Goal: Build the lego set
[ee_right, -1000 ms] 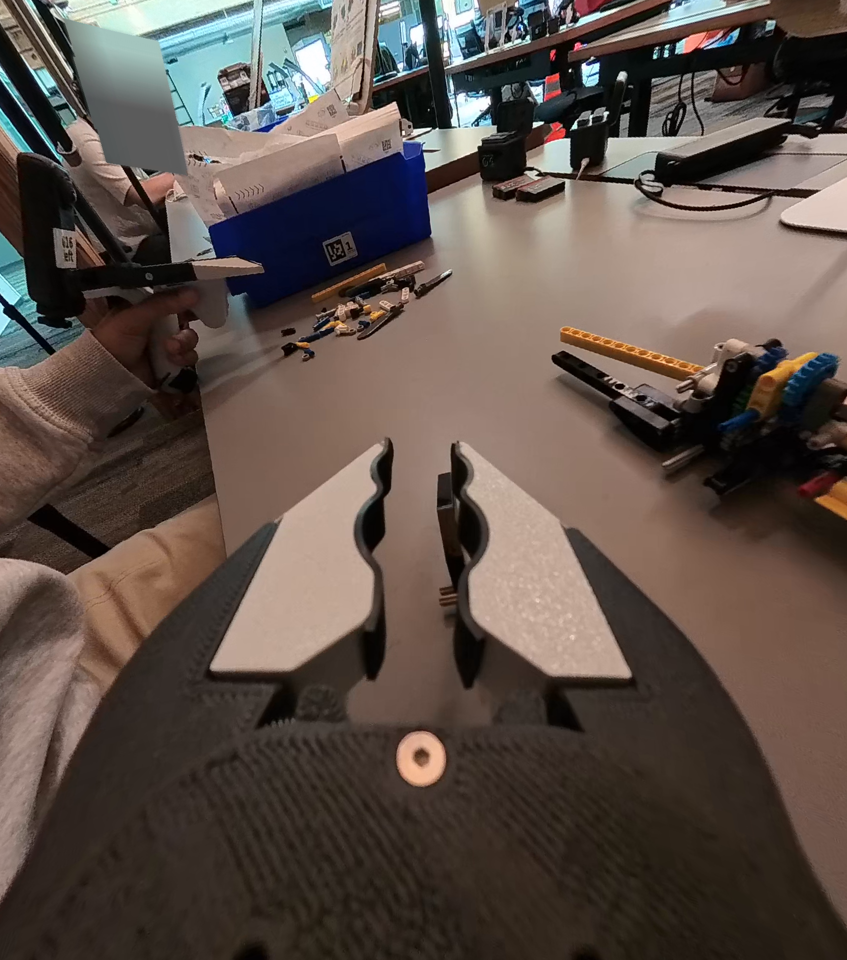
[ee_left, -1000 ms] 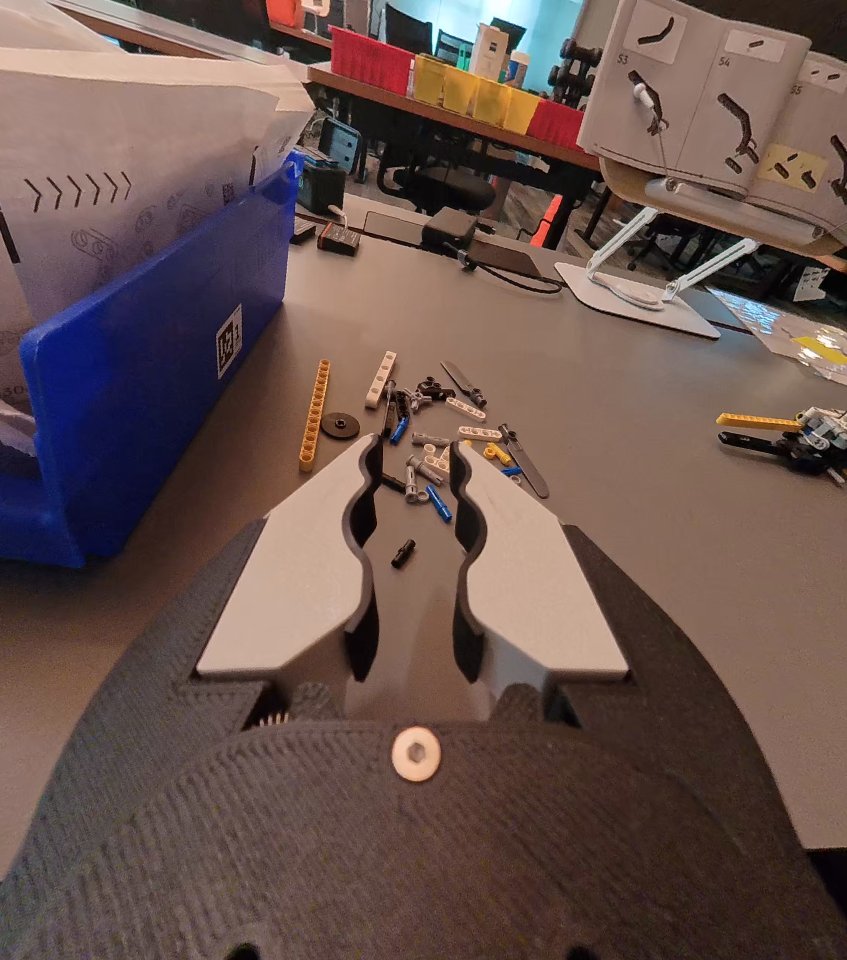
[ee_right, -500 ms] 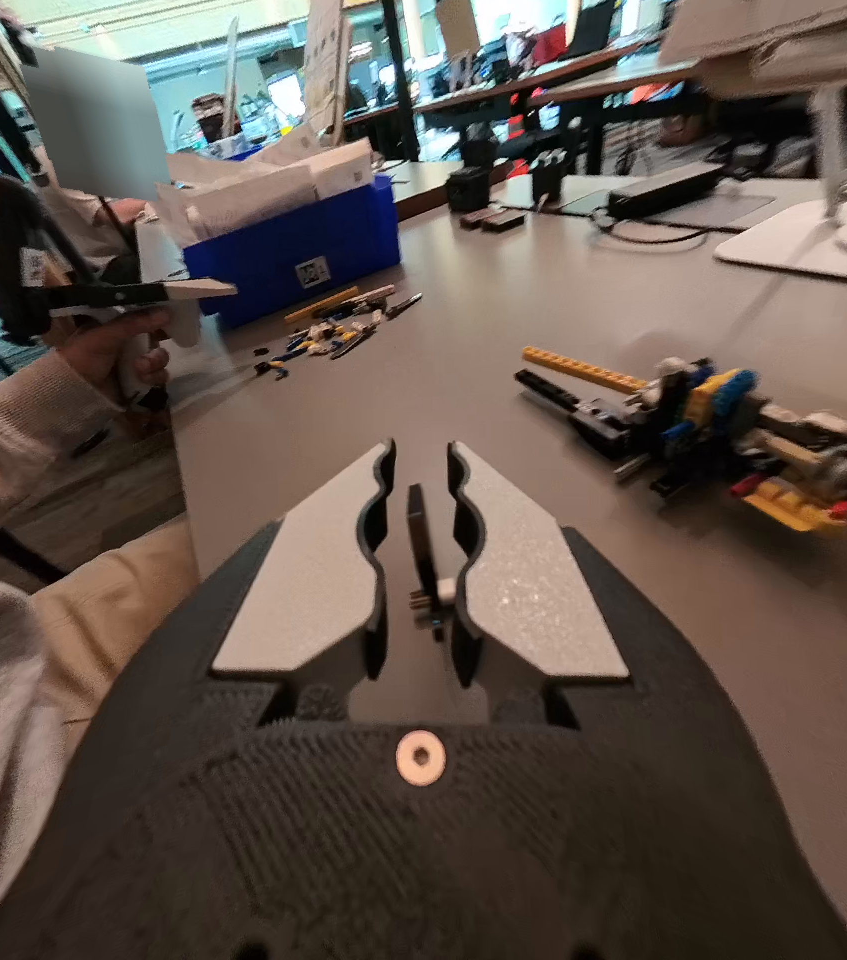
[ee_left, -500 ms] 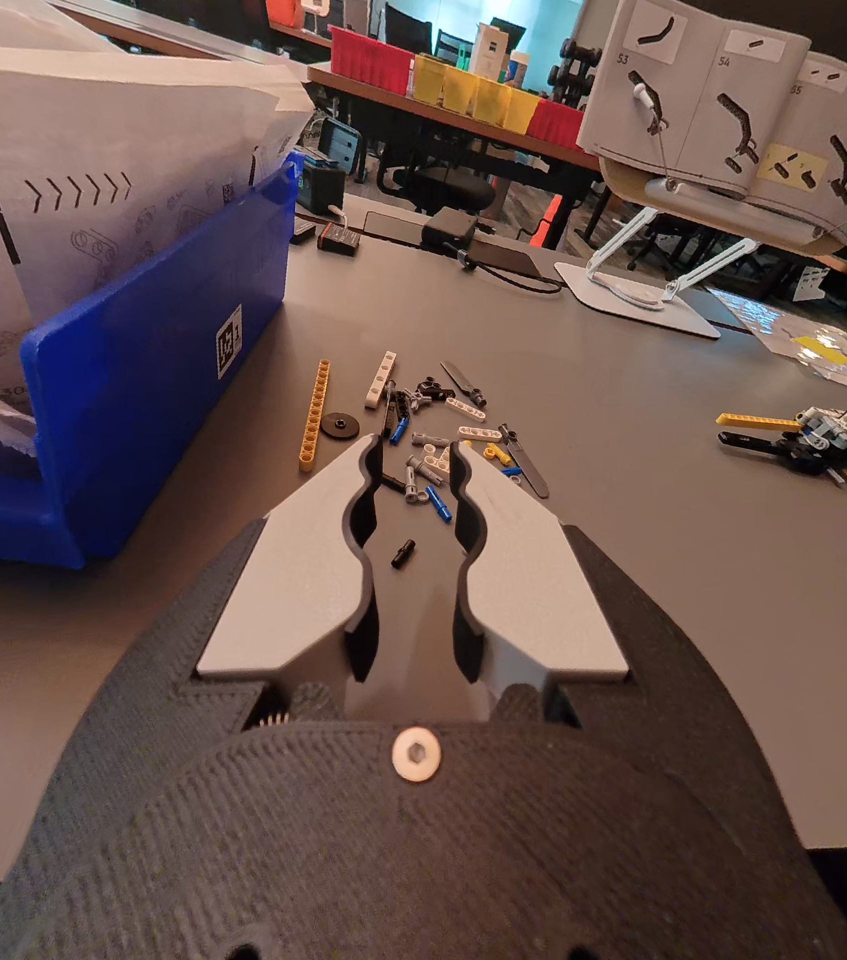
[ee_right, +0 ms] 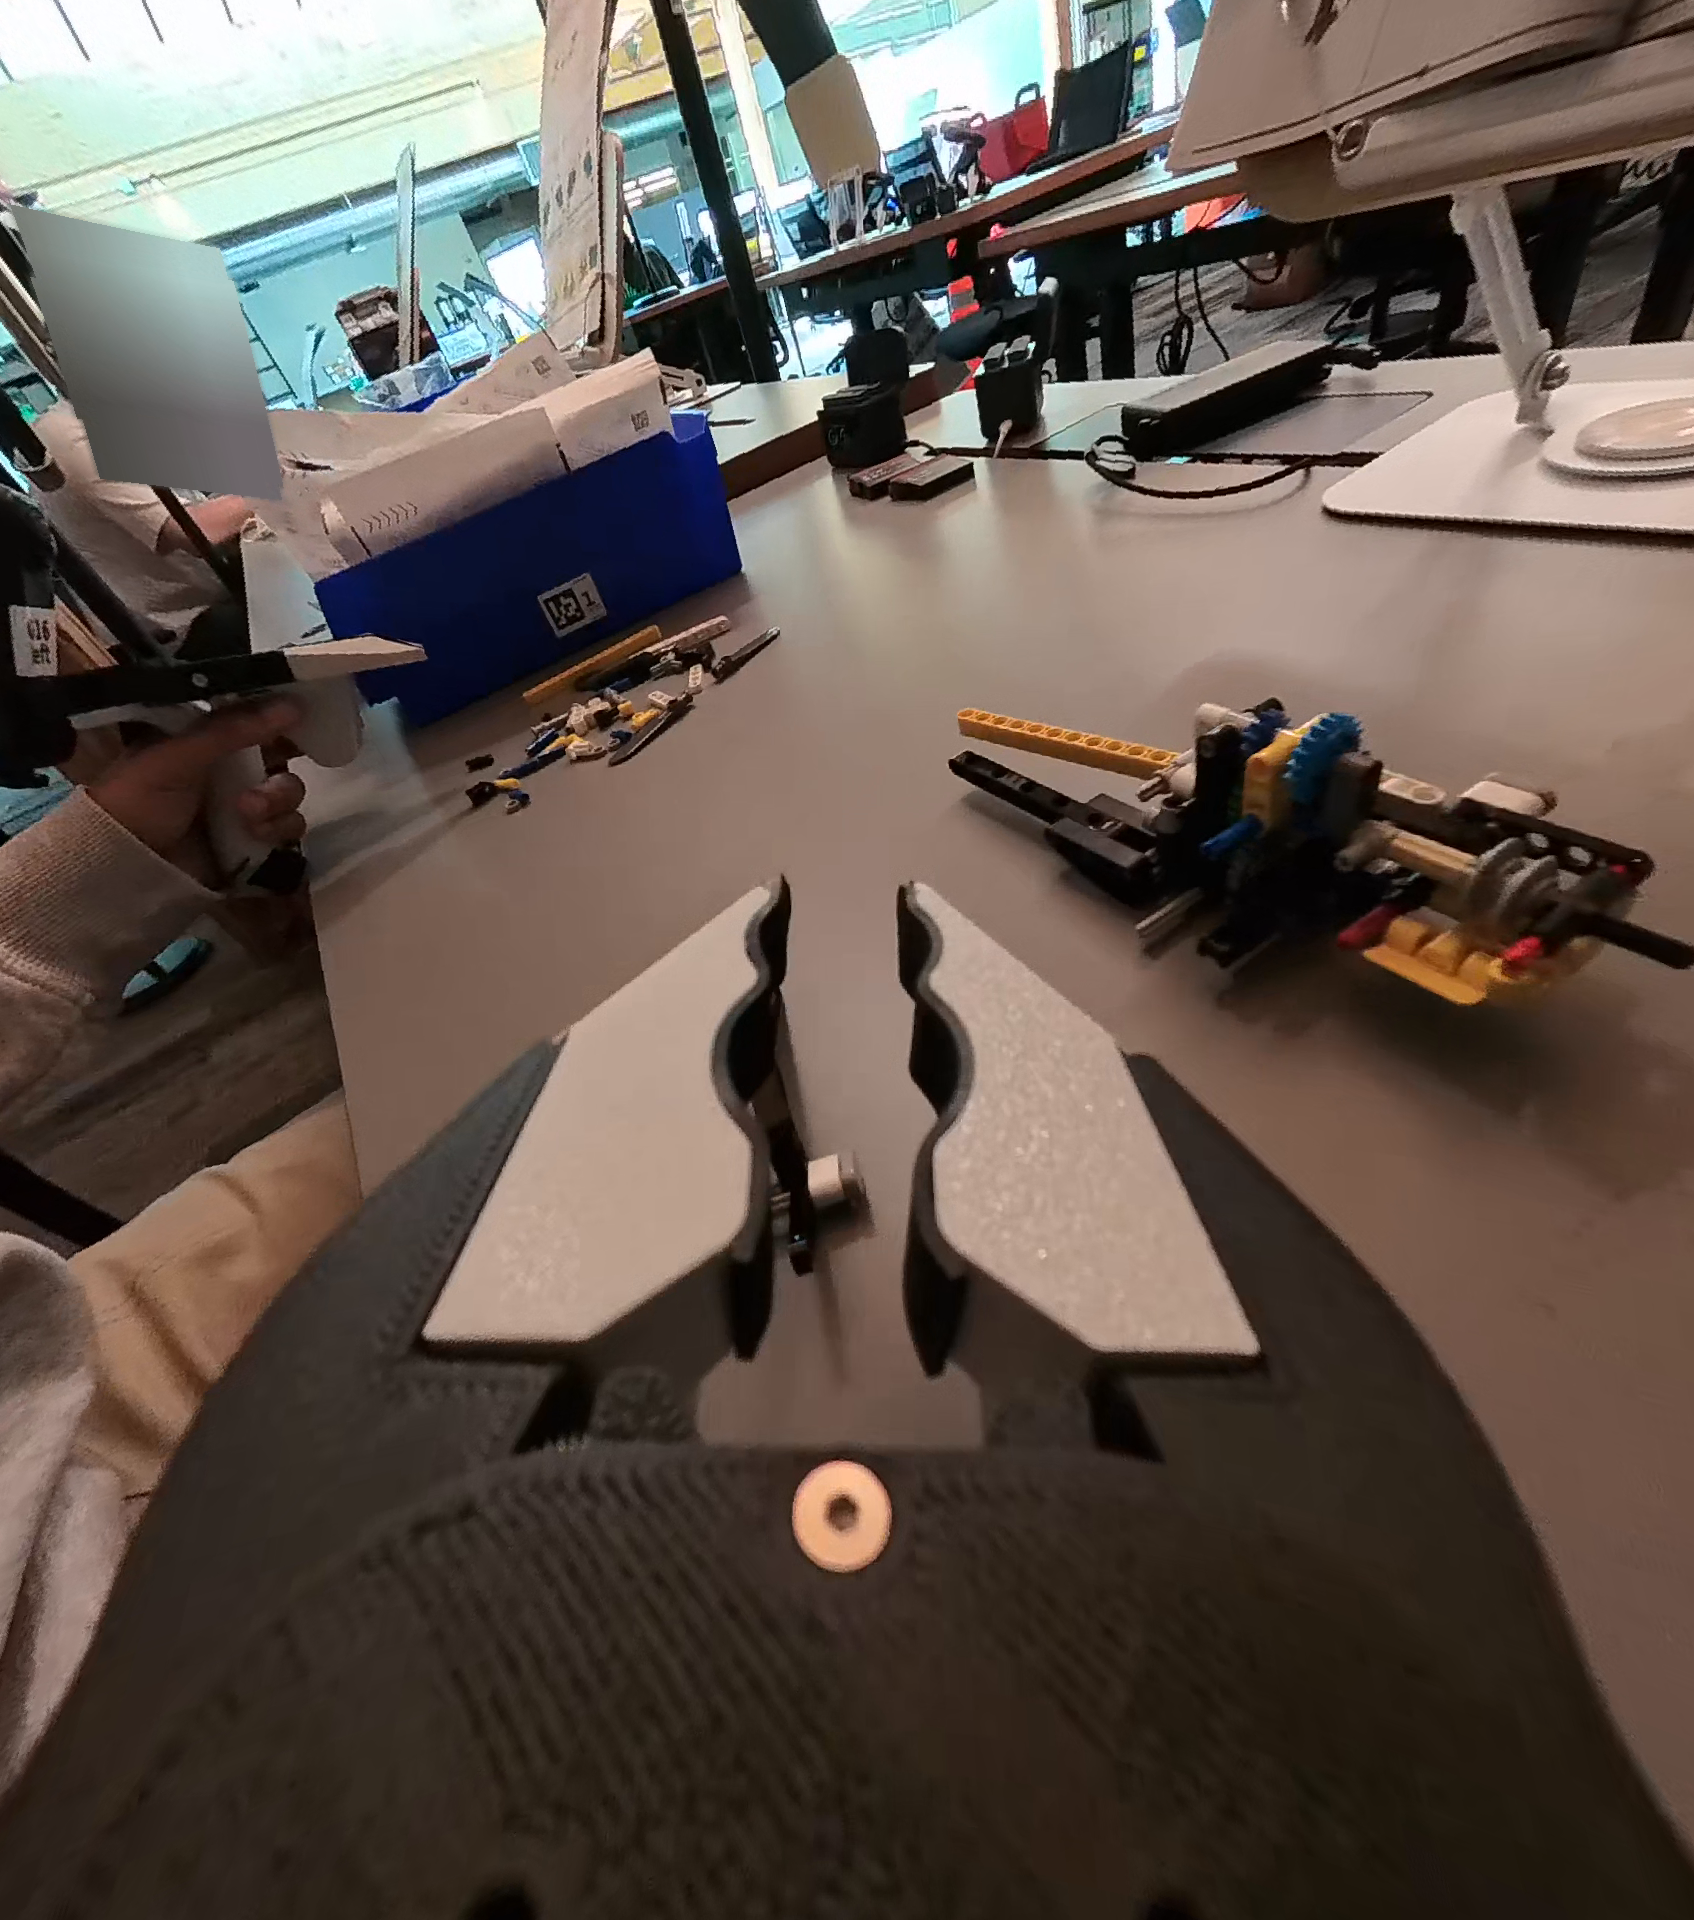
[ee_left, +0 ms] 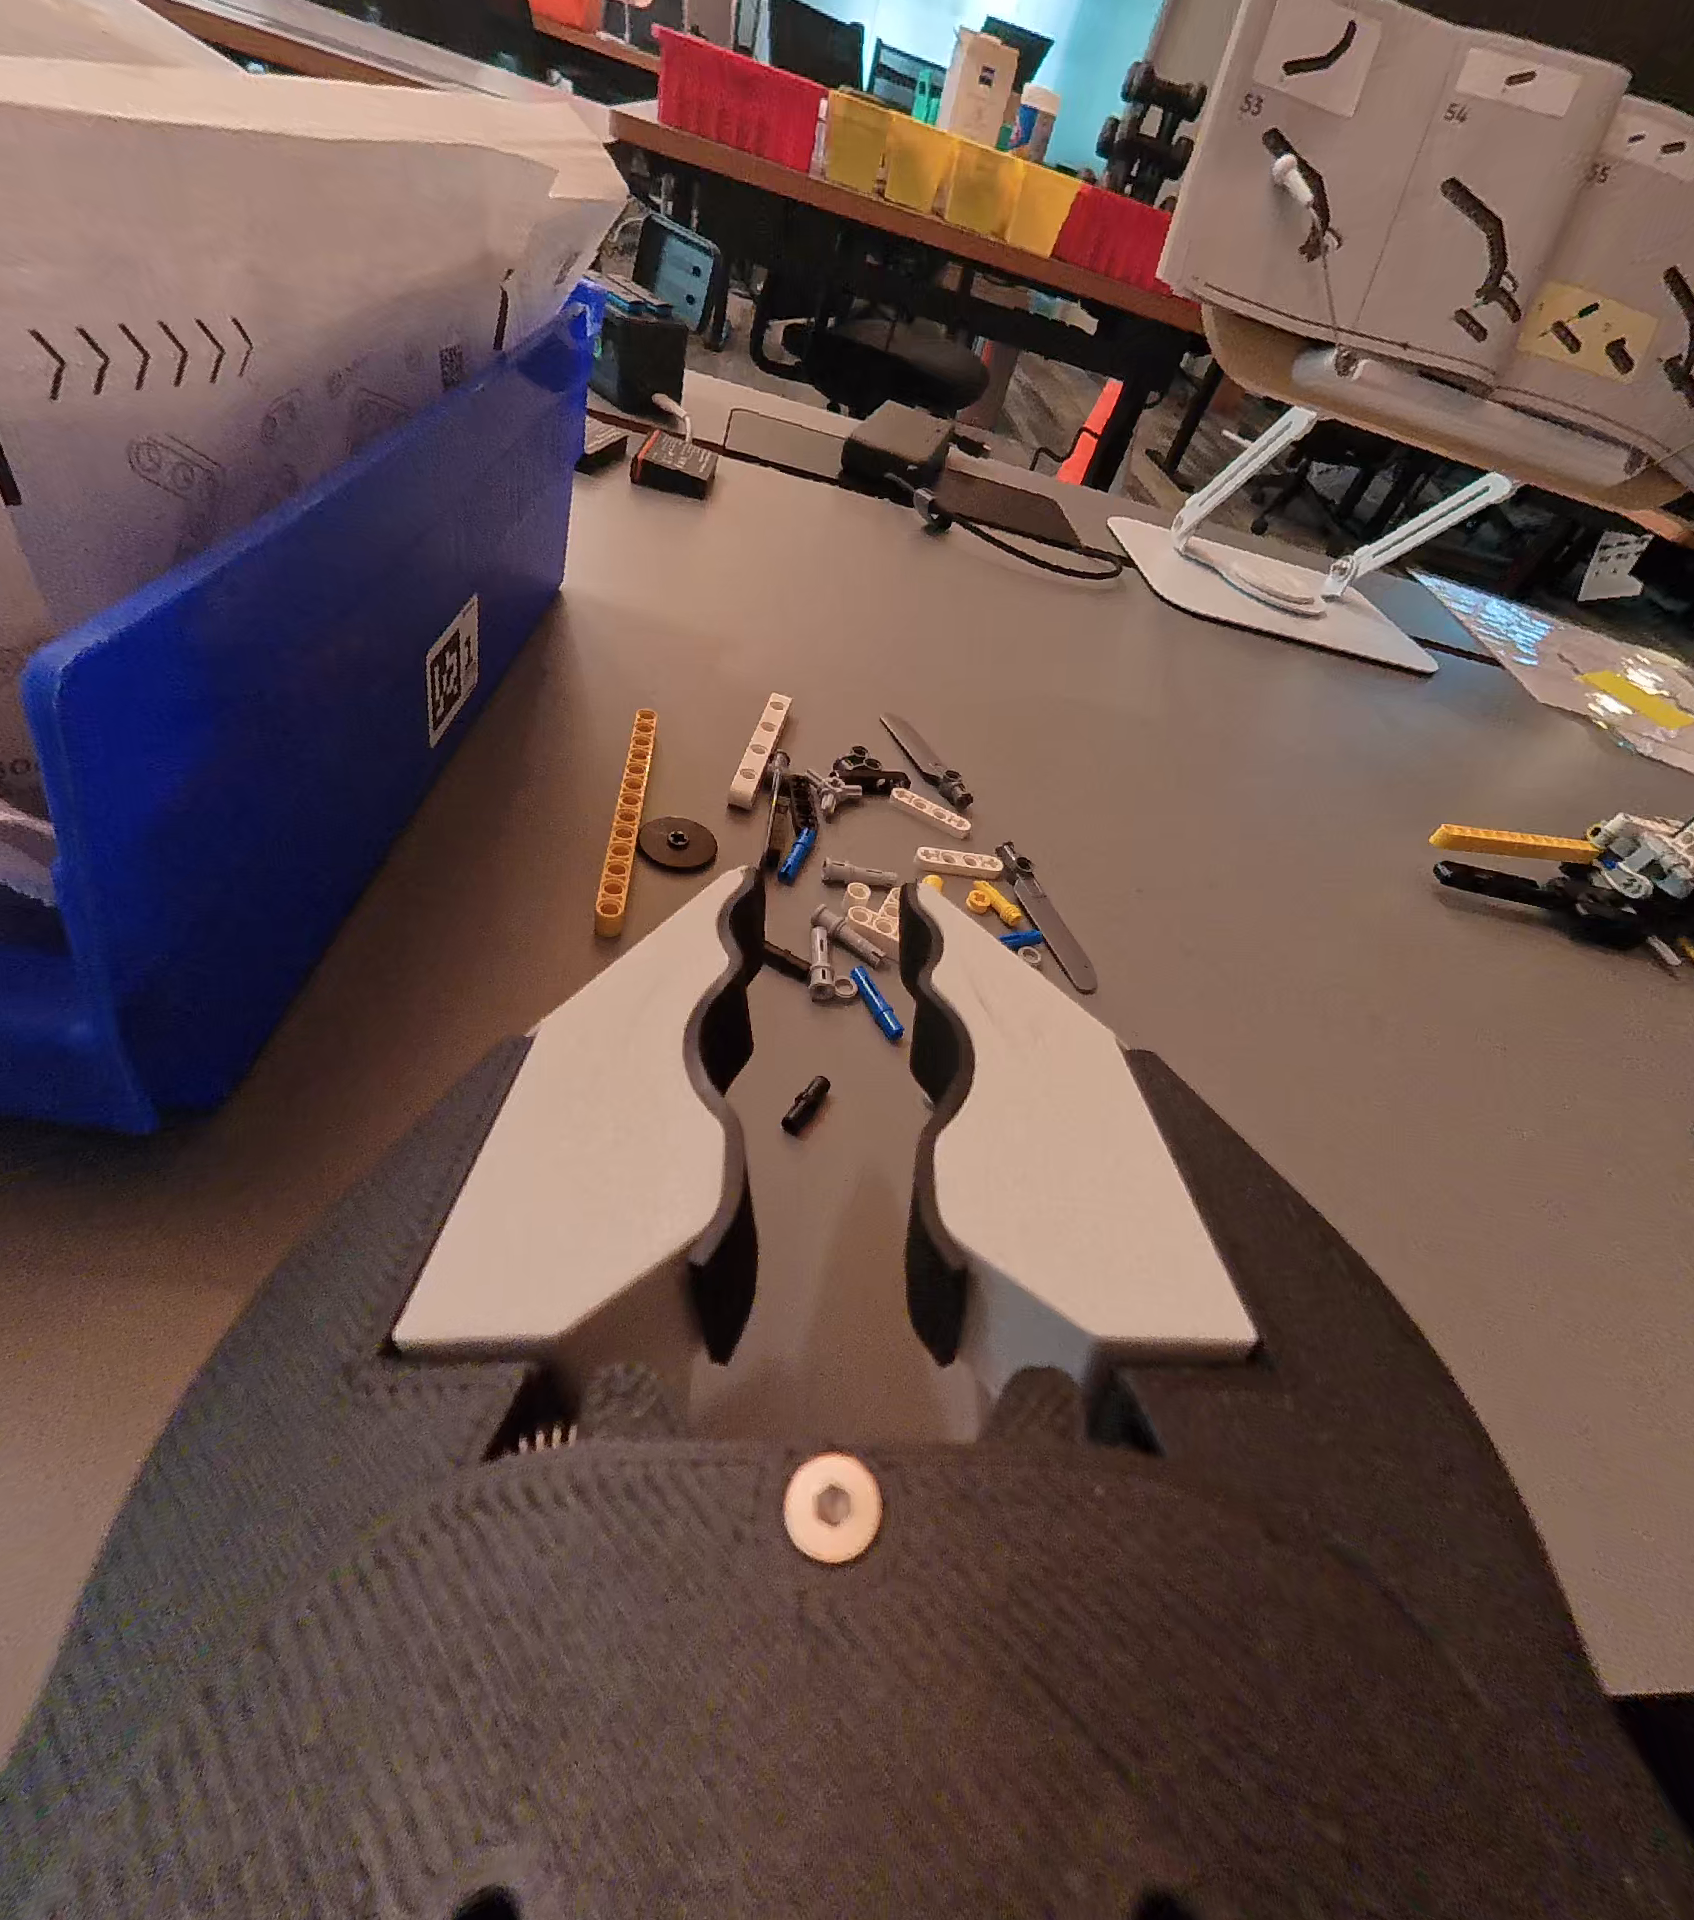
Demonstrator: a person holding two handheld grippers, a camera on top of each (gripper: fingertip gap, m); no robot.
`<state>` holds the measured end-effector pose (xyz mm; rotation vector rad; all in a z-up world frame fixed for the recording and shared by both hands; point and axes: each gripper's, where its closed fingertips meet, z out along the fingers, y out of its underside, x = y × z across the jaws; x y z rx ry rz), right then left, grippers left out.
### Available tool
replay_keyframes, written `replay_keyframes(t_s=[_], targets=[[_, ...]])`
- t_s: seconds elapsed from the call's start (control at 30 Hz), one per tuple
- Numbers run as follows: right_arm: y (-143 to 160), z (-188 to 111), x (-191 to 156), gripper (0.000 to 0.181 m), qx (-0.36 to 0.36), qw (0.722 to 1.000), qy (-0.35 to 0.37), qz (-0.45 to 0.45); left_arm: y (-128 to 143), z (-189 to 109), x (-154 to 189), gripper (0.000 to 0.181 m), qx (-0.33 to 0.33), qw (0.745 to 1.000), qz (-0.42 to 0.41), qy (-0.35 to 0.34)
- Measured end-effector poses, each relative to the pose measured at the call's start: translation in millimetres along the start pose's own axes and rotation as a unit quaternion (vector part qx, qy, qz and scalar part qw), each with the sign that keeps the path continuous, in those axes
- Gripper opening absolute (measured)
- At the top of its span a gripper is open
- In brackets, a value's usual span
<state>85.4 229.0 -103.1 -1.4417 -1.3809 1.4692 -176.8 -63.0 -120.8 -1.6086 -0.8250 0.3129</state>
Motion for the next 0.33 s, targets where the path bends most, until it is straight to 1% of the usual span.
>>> replay_keyframes(t_s=[0.2, 0.33], targets=[[0.7, 1.2, -0.6, 0.020, -0.002, 1.000, -0.005, 0.007, 1.1, 0.9, -0.4, 0.023, -0.004, 1.000, -0.002, -0.001], [5.4, 4.9, -4.6, 0.020, -0.019, 1.000, -0.001, -0.018, 2.3, 2.0, -1.5, 0.024, -0.010, 1.000, -0.010, 0.001]])
